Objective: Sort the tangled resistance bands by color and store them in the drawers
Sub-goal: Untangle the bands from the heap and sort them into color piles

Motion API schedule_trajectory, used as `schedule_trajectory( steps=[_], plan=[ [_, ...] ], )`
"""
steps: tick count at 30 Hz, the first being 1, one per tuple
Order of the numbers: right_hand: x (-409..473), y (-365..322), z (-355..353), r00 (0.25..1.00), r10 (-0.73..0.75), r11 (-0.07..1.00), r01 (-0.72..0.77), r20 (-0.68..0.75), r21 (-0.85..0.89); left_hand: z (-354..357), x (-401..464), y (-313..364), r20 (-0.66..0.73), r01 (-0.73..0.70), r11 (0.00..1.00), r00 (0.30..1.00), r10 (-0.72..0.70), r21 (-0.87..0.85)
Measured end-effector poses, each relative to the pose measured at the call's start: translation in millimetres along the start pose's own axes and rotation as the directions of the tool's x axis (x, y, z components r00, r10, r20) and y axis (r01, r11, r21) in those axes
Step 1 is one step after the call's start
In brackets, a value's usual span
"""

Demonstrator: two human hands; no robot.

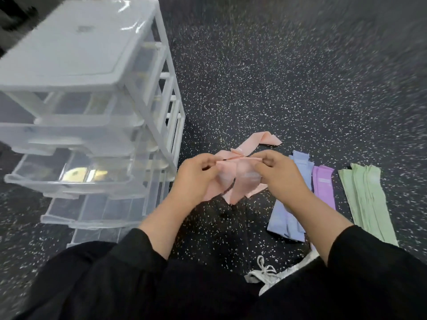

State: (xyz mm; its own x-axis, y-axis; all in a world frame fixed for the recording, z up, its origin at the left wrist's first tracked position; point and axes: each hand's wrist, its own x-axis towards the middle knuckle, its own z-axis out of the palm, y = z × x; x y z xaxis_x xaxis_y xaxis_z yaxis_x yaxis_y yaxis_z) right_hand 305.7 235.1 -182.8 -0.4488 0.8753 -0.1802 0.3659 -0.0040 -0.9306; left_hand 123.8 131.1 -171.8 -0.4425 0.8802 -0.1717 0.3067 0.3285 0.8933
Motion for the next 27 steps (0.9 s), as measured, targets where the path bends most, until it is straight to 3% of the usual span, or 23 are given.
schedule_trajectory(
  steps=[5,13,16,22,27],
  plan=[
    [-26,-62,-14,0.997,-0.061,0.996,0.064,-0.056,0.062,-29,-28,54,-0.022,-0.083,0.992,0.996,0.081,-0.097],
    [-70,-136,-35,0.993,-0.109,0.988,0.103,0.046,0.116,-51,-72,118,0.054,-0.201,0.938,0.973,0.224,-0.281],
    [-85,-152,-40,0.992,-0.099,0.981,0.085,0.075,0.176,-46,-85,125,-0.014,-0.239,0.926,0.969,0.245,-0.293],
    [-115,-158,-42,0.983,-0.089,0.934,0.026,0.161,0.357,-30,-107,128,-0.089,-0.227,0.884,0.974,0.209,-0.408],
    [-132,-147,-37,0.957,-0.116,0.896,-0.015,0.265,0.445,-20,-115,122,-0.162,-0.219,0.891,0.973,0.166,-0.398]
  ],
)
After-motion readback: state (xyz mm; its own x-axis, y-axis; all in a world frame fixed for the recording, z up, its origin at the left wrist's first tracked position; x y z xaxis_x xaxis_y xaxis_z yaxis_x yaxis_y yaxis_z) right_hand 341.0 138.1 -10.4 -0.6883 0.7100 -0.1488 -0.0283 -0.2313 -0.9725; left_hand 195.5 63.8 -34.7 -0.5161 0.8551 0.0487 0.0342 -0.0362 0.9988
